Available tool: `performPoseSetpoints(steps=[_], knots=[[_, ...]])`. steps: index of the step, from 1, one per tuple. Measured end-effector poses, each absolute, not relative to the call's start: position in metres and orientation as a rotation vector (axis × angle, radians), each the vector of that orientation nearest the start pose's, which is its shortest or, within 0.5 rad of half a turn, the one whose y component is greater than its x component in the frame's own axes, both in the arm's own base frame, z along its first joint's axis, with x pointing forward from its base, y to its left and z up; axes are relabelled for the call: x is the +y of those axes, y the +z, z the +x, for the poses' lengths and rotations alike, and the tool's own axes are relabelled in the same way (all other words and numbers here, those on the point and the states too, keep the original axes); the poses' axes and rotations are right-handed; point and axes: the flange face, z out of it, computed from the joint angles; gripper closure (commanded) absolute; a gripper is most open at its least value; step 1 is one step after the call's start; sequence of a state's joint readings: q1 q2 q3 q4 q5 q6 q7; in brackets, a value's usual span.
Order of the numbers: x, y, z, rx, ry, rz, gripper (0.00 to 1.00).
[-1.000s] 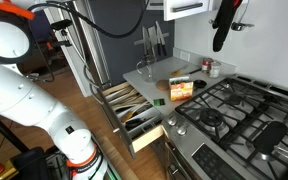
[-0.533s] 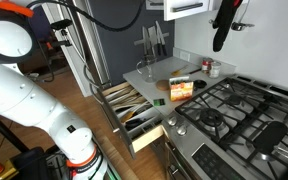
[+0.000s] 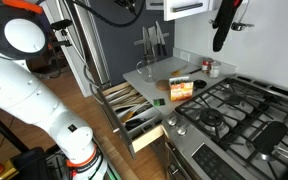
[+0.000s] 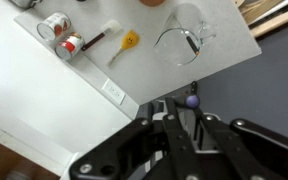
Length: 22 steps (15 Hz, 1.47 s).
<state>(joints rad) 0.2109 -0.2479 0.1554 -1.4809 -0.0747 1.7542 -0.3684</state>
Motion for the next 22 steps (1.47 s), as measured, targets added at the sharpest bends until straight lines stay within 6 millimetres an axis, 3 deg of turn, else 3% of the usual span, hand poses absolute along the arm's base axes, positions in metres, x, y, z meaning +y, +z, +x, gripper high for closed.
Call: performPoseSetpoints(steps=[2,3,7,9,10,14,22], knots=[[0.187,0.802,0.445,-1.252,-0.697,-2.925,0.96],[0.193,0.795,0.452,-1.316,-0.629,-2.913,0.85],[0.206,0.782,0.475,-1.447,-0.515,-2.867,0.85],[0.206,0.784,0.476,-1.453,-0.518,-2.863,0.85],[0.206,0.786,0.476,-1.454,-0.521,-2.862,0.96],[0.208,0.780,0.477,-1.473,-0.484,-2.861,0.96],[0.249,0.692,0.517,-1.706,-0.127,-2.844,0.96]])
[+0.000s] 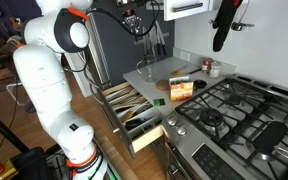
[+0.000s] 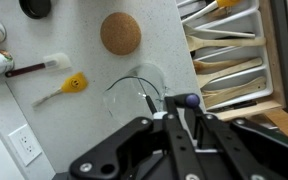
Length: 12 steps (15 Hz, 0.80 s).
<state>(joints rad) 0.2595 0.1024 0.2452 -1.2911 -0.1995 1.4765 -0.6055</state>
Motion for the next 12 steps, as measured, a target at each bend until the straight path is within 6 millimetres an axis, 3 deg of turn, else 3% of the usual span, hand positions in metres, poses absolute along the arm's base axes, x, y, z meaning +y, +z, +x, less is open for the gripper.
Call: performPoseSetpoints(steps=[3,7,12], knots=[[0.252,0.672,0.532,-1.745,-0.079,-2.887,0.96],[0.248,0.665,0.547,-1.760,-0.112,-2.930,0.96],[0.258,0.651,0.563,-1.793,-0.185,-2.900,0.96]])
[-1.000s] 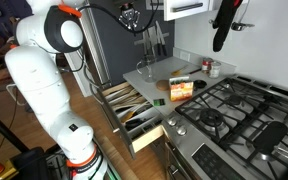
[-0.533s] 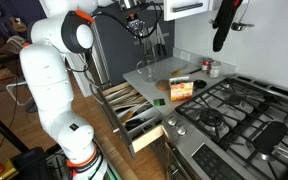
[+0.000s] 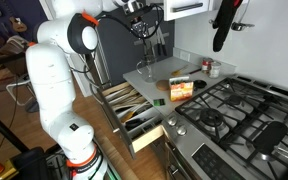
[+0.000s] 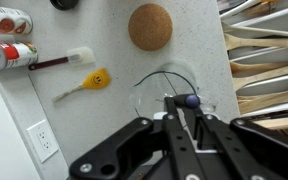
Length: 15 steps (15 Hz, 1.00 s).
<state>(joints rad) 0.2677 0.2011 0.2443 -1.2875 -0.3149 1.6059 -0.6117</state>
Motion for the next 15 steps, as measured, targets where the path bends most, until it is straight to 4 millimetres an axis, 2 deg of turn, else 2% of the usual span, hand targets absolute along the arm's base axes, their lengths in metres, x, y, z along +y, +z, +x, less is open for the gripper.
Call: performPoseSetpoints(steps=[8,15], knots=[[0.267,0.598,0.587,-1.819,-0.046,-2.856,0.96],[0.271,0.578,0.594,-1.809,-0.004,-2.820,0.96]])
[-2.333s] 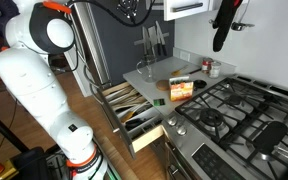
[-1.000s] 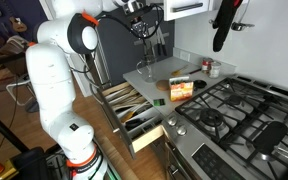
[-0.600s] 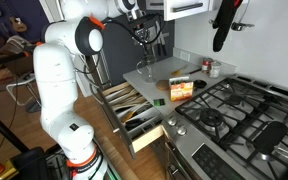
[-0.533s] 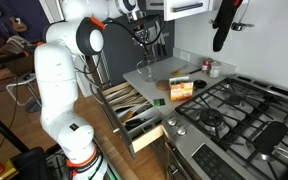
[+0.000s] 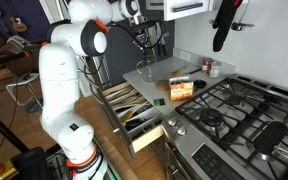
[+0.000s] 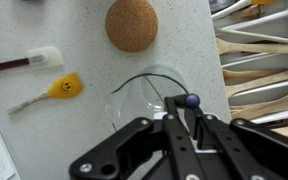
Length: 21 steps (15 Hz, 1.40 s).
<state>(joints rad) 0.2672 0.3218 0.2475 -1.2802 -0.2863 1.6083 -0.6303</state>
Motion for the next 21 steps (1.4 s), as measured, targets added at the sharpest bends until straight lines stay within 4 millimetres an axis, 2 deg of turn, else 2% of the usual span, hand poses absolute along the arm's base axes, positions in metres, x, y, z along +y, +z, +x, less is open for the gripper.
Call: performPoseSetpoints(steps=[10,21], knots=[[0.271,0.551,0.609,-1.769,0.052,-2.811,0.96],[0.275,0.537,0.623,-1.729,0.058,-2.795,0.96]])
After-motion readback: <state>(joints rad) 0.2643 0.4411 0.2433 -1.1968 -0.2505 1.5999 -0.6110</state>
